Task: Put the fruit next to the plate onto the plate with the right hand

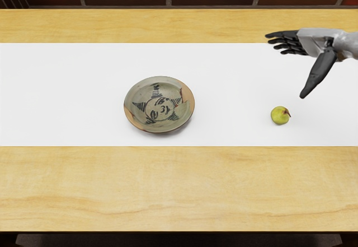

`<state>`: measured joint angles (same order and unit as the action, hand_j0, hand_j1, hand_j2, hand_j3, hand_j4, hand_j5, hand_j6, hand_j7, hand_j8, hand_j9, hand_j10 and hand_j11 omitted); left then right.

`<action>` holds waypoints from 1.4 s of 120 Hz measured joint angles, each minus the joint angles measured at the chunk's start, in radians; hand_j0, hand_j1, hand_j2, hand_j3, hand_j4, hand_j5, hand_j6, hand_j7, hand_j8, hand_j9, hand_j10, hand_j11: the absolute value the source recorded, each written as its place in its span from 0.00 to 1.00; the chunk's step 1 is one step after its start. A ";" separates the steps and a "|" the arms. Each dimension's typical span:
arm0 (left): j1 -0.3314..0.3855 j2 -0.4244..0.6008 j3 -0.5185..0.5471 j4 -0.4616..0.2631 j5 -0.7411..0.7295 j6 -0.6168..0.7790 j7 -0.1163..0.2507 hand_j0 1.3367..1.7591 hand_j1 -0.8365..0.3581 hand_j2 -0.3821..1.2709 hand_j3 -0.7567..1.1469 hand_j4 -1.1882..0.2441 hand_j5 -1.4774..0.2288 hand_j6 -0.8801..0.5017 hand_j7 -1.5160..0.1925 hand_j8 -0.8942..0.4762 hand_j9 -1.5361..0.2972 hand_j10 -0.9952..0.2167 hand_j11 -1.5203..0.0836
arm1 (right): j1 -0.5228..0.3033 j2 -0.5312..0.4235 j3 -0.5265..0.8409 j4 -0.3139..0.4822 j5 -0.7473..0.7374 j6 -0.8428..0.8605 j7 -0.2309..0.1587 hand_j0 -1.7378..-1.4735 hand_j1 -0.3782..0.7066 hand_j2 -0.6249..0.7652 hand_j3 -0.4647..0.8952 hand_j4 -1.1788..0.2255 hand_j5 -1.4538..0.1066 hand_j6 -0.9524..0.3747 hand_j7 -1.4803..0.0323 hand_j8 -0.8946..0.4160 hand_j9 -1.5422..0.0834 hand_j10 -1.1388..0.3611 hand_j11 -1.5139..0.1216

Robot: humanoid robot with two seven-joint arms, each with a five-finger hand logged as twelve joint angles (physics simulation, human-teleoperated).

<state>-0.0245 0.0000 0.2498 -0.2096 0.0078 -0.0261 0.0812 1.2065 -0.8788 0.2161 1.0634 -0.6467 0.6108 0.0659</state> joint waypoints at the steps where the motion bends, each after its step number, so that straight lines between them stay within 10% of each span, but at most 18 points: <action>1: 0.000 0.000 0.000 0.000 0.000 0.000 0.000 0.76 0.99 0.23 0.40 0.83 0.87 0.64 0.89 0.65 0.84 0.82 0.95 | 0.000 0.000 0.000 0.000 0.000 0.000 0.000 0.30 0.05 0.45 0.34 0.82 0.91 0.69 0.96 0.66 0.93 0.74 0.90; 25: 0.000 0.000 0.000 0.000 0.000 0.000 0.000 0.76 0.99 0.23 0.40 0.83 0.87 0.64 0.89 0.65 0.84 0.82 0.95 | 0.007 0.009 0.012 0.038 0.000 0.000 -0.057 0.30 0.05 0.45 0.34 0.82 0.91 0.69 0.96 0.66 0.93 0.74 0.90; 51: 0.000 0.000 0.000 0.000 0.000 0.000 0.000 0.76 0.99 0.23 0.40 0.83 0.87 0.64 0.89 0.65 0.84 0.82 0.95 | 0.013 0.010 0.159 0.175 0.021 0.000 -0.436 0.30 0.05 0.45 0.34 0.82 0.91 0.69 0.96 0.66 0.93 0.74 0.91; 72: 0.000 0.000 0.000 0.000 0.000 0.000 0.000 0.76 0.99 0.23 0.40 0.83 0.87 0.64 0.89 0.65 0.84 0.82 0.95 | 0.009 0.000 0.206 0.337 -0.035 0.000 -0.624 0.30 0.05 0.45 0.34 0.82 0.91 0.69 0.96 0.66 0.93 0.74 0.90; 112: 0.000 0.000 0.000 0.000 0.000 0.000 0.000 0.76 0.99 0.23 0.40 0.83 0.87 0.64 0.89 0.65 0.84 0.82 0.95 | -0.122 0.007 0.211 0.554 -0.282 -0.241 -0.675 0.30 0.06 0.45 0.34 0.81 0.91 0.69 0.95 0.66 0.92 0.74 0.90; 168: 0.000 0.000 0.000 0.000 0.000 0.000 0.000 0.76 0.99 0.23 0.40 0.83 0.87 0.64 0.89 0.65 0.84 0.82 0.95 | -0.330 0.139 0.183 0.545 -0.605 -0.604 -0.677 0.30 0.06 0.45 0.34 0.81 0.90 0.69 0.95 0.65 0.92 0.74 0.90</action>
<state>-0.0245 0.0000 0.2499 -0.2094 0.0078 -0.0261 0.0813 0.8763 -0.7402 0.3987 1.6079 -1.2514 0.0072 -0.6108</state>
